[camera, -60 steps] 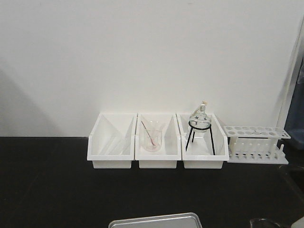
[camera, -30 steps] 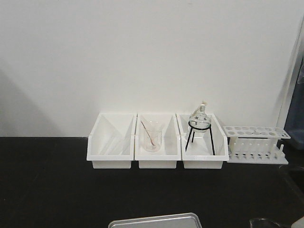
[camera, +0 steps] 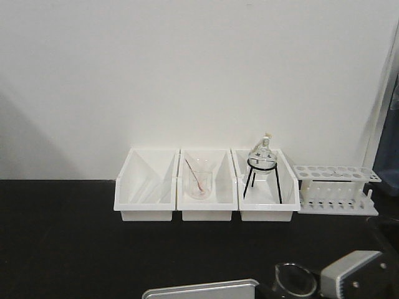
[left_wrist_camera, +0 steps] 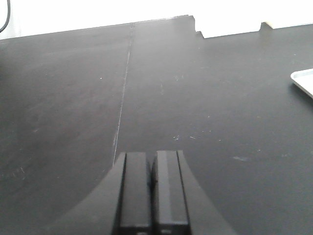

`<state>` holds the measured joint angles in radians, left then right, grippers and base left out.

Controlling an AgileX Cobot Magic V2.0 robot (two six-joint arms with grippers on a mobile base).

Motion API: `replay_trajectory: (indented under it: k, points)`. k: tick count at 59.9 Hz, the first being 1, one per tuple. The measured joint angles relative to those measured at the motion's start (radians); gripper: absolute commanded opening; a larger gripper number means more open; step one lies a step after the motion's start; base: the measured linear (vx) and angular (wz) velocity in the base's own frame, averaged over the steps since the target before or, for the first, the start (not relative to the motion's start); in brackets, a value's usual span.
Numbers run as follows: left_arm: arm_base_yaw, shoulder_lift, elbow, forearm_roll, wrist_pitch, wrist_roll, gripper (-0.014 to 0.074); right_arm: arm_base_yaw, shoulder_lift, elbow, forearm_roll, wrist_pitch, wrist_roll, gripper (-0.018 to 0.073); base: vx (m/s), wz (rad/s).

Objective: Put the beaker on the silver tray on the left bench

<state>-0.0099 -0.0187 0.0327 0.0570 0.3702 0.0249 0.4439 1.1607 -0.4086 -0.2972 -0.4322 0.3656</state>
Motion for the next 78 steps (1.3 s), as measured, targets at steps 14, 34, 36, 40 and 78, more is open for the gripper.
replay_trajectory:
  k: [14,34,36,40,78]
  points:
    - [0.0,0.0,0.0,0.0,0.0,0.0,0.0001,-0.058,0.446,-0.05,-0.005,-0.427,-0.077,-0.0011,0.0,0.0]
    - [0.0,0.0,0.0,0.0,0.0,0.0,0.0001,-0.06,0.776,-0.222,-0.01,-0.441,-0.166,-0.0011,0.0,0.0]
    - [0.0,0.0,0.0,0.0,0.0,0.0,0.0001,-0.06,0.793,-0.232,-0.01,-0.441,-0.167,-0.0009,0.0,0.0]
    - [0.0,0.0,0.0,0.0,0.0,0.0,0.0001,-0.06,0.825,-0.248,-0.01,-0.441,-0.172,-0.0008,0.0,0.0]
    - [0.0,0.0,0.0,0.0,0.0,0.0,0.0001,-0.06,0.878,-0.261,-0.01,-0.447,-0.234,0.0408,0.0,0.0]
